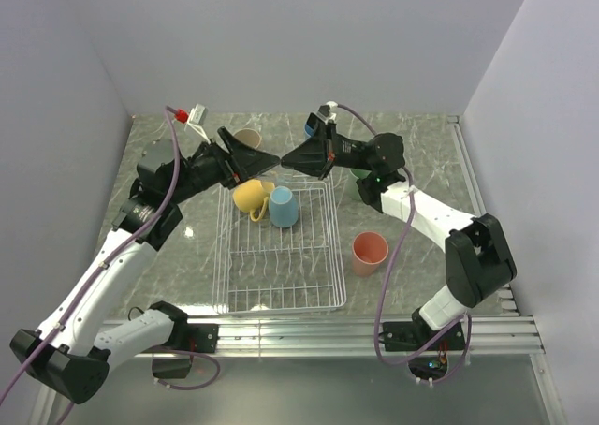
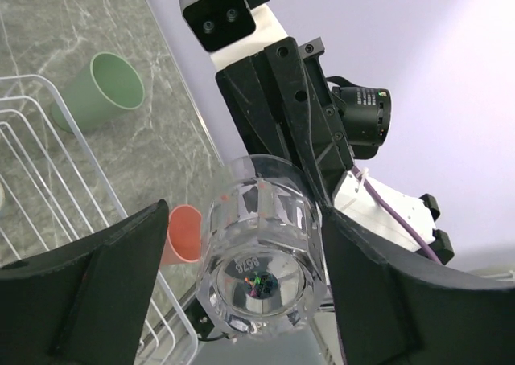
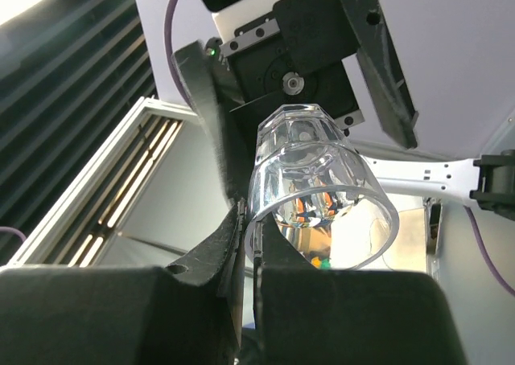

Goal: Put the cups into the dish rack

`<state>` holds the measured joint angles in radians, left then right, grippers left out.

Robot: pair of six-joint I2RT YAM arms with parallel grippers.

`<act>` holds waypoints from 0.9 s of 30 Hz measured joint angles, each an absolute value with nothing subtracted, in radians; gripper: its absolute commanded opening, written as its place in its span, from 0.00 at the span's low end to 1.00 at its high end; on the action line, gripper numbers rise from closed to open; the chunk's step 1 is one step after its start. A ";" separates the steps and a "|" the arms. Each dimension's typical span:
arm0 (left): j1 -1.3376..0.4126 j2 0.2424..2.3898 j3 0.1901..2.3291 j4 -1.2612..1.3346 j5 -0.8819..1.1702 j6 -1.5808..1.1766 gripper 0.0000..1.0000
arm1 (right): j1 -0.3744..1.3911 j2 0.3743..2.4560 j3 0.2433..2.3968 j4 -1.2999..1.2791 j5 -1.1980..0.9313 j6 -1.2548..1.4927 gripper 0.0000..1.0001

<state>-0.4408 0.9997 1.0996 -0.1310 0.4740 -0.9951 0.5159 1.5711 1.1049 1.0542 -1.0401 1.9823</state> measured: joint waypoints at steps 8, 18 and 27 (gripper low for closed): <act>-0.435 1.000 1.100 -0.112 0.482 -1.009 0.00 | 0.519 1.587 1.105 1.066 -1.037 1.991 0.37; -0.388 0.999 1.108 -0.217 0.473 -0.963 0.00 | 0.519 1.568 1.269 0.345 -0.981 1.520 0.59; -0.288 0.946 1.123 -0.339 0.476 -0.910 0.00 | 0.460 1.585 1.404 -0.251 -0.790 1.100 0.28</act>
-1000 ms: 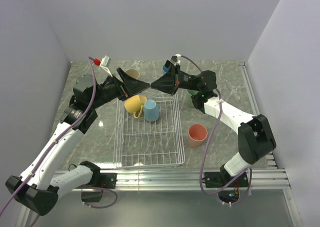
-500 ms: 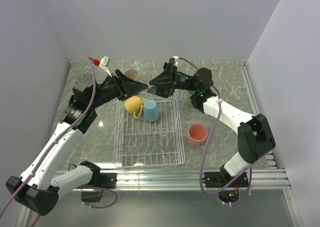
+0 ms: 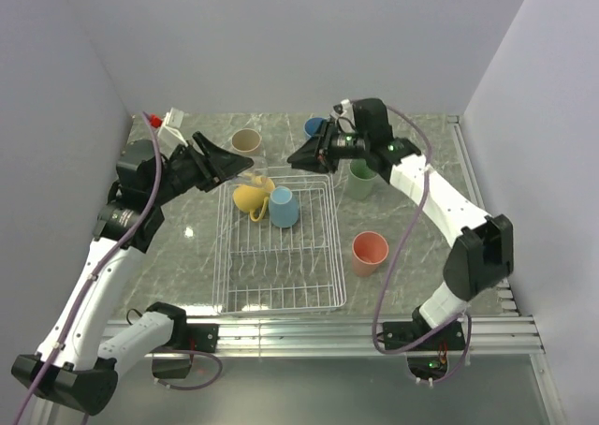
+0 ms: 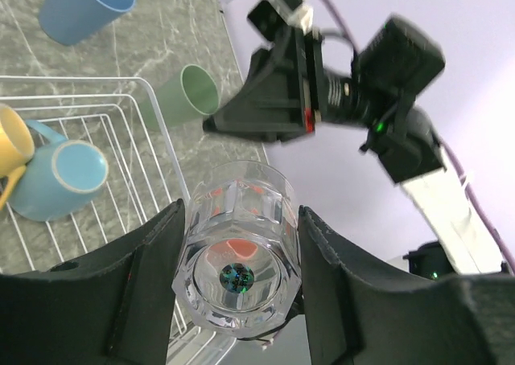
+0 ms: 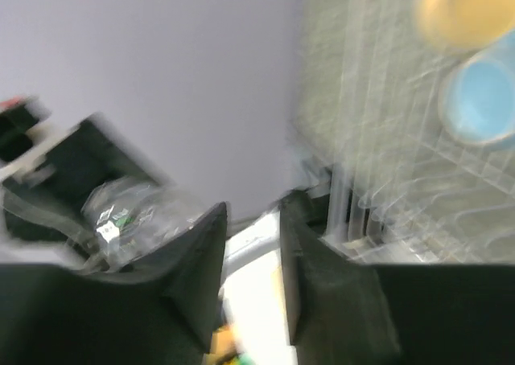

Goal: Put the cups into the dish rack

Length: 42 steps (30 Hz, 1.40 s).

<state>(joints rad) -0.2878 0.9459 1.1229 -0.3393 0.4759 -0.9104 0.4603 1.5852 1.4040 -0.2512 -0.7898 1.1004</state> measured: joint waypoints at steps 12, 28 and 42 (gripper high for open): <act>-0.257 0.907 1.134 -0.414 0.482 -0.875 0.00 | 0.466 1.979 1.897 -0.685 -0.534 0.734 0.00; -0.252 0.846 1.141 -0.517 0.485 -0.857 0.00 | 0.596 2.225 2.080 -0.833 -0.306 0.630 0.00; -0.243 0.851 1.178 -0.580 0.494 -0.808 0.00 | 0.598 2.278 2.080 -0.854 -0.203 0.612 0.00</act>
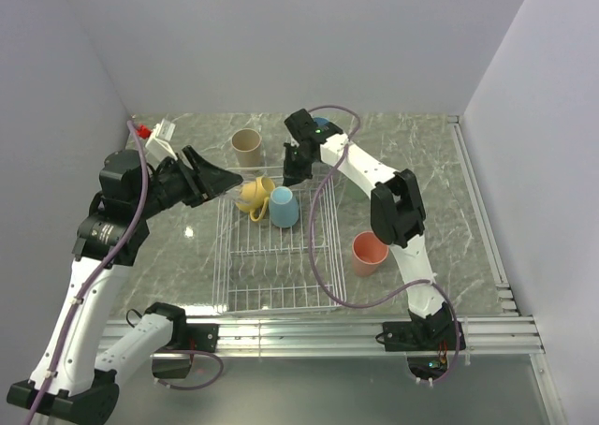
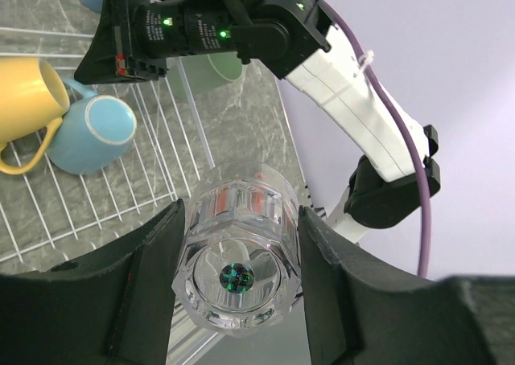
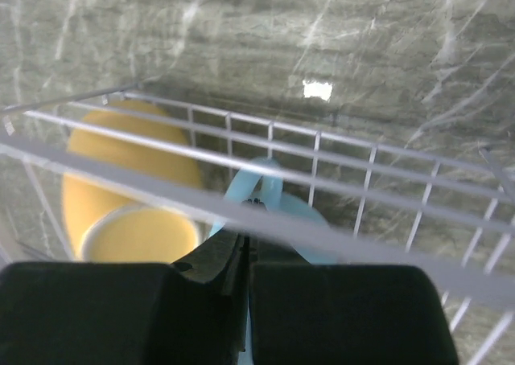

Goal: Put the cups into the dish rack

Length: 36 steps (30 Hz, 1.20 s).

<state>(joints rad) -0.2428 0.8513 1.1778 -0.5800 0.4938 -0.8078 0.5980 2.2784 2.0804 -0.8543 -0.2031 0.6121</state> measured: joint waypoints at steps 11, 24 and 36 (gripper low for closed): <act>-0.223 0.874 1.201 -0.625 0.508 -0.768 0.00 | 0.624 2.325 2.100 -0.843 -0.258 0.639 0.00; -0.206 0.855 1.201 -0.650 0.512 -0.763 0.00 | 0.635 2.346 2.142 -0.740 -0.380 0.664 0.00; -0.203 0.839 1.197 -0.651 0.517 -0.770 0.00 | 0.646 2.268 2.113 -0.724 -0.392 0.620 0.00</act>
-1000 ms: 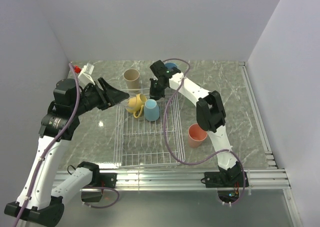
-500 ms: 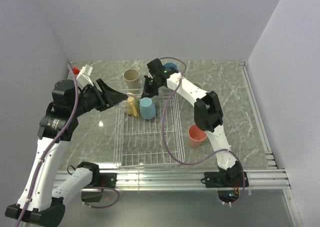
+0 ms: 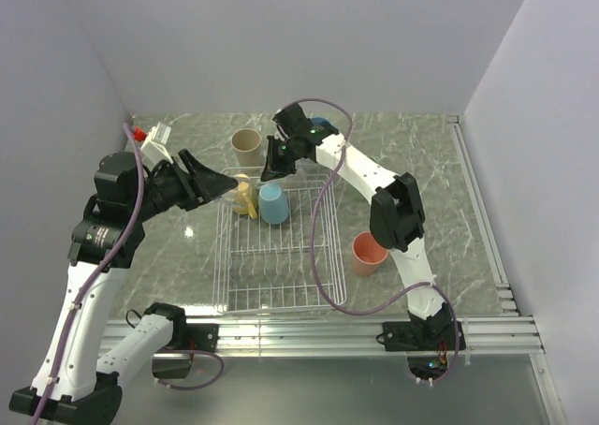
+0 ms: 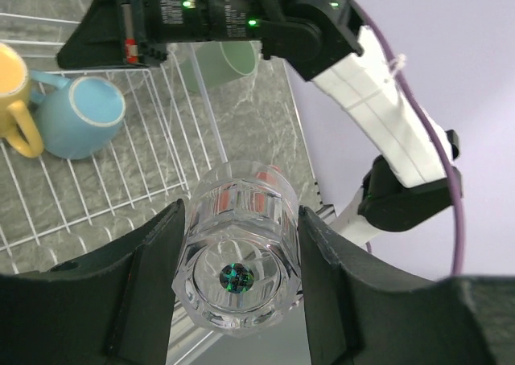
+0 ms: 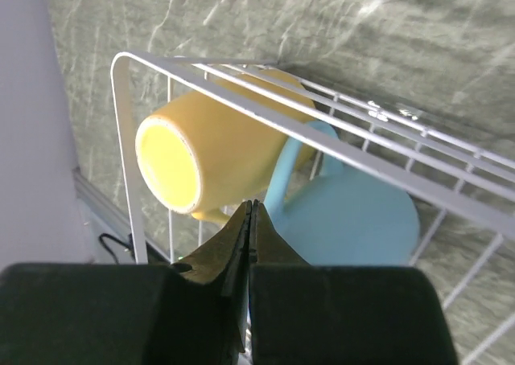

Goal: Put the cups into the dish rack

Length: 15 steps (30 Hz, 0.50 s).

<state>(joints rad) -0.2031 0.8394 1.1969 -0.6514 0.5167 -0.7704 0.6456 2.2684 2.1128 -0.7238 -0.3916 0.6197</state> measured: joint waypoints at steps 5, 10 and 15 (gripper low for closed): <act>-0.203 0.841 1.197 -0.692 0.472 -0.740 0.01 | 0.636 2.227 2.114 -0.771 -0.335 0.582 0.09; -0.203 0.862 1.200 -0.741 0.430 -0.696 0.00 | 0.585 2.154 2.115 -0.824 -0.279 0.548 0.47; -0.205 0.939 1.208 -0.787 0.344 -0.646 0.00 | 0.501 2.025 2.085 -0.847 -0.239 0.525 0.48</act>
